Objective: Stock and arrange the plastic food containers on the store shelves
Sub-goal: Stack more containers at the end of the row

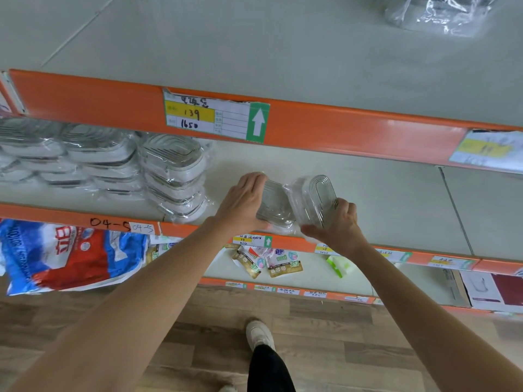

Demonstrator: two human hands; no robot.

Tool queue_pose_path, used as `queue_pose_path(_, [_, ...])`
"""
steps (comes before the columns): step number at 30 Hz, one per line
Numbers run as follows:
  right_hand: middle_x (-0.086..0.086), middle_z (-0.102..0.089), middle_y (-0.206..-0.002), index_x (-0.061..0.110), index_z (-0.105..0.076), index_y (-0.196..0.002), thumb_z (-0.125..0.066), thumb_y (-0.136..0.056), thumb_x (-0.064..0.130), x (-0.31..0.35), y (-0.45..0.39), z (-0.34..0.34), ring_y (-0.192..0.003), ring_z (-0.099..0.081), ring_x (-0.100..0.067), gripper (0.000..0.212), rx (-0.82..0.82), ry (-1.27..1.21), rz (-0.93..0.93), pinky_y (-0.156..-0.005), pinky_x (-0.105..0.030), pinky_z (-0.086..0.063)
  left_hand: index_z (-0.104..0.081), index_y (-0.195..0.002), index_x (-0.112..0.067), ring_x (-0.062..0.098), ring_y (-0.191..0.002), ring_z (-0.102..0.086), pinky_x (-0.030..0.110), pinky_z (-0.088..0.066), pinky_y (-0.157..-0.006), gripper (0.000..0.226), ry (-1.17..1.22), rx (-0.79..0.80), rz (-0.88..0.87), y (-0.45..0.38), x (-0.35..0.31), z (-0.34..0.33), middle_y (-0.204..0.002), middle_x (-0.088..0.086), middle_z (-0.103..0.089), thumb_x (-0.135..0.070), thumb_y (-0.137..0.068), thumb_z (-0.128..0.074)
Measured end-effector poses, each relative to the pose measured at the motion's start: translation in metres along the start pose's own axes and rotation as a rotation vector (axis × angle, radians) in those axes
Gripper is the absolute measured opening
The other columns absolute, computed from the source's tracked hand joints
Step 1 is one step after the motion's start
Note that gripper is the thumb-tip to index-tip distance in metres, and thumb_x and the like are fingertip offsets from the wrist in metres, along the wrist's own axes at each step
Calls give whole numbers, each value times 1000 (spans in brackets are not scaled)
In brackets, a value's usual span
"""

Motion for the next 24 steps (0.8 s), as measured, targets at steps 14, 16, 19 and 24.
queue_pose_path(14, [-12,-37,-126,0,-33,-130,-83,-61,41,28,38,-11,-120,-29,-25,95,-8,93,26,-103,-29,-23,-38,-135,-10,29,-121,-28,43,-39,-100,102,-55,-145,295,85,36,42,-132,10,-32,-55,-55,-83])
queue_pose_path(16, [-10,-37,-126,2,-33,-131,-83,-60,43,38,48,-14,-119,-30,-24,96,16,109,62,-101,-28,-24,-38,-137,-12,28,-121,-28,44,-39,-99,104,-72,-131,299,105,36,48,-133,9,-32,-55,-53,-83])
queue_pose_path(19, [-9,-35,-124,6,-33,-131,-81,-60,47,58,62,-17,-116,-30,-23,95,92,128,138,-98,-28,-26,-40,-137,-13,27,-122,-27,42,-37,-101,103,-52,-146,281,133,35,67,-135,9,-33,-50,-52,-86])
queue_pose_path(24, [-9,-31,-128,8,-29,-132,-83,-58,49,103,91,-26,-120,-30,-26,101,177,92,210,-100,-33,-31,-35,-138,-12,24,-128,-24,42,-37,-102,103,-126,-133,318,191,46,106,-140,2,-30,-52,-56,-83])
Point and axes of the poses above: each hand's wrist, its own y-axis away from the middle knuckle, its own z-axis out of the back of the hand, x = y × z, the point moved 3 cm from there along -y, towards the middle knuckle
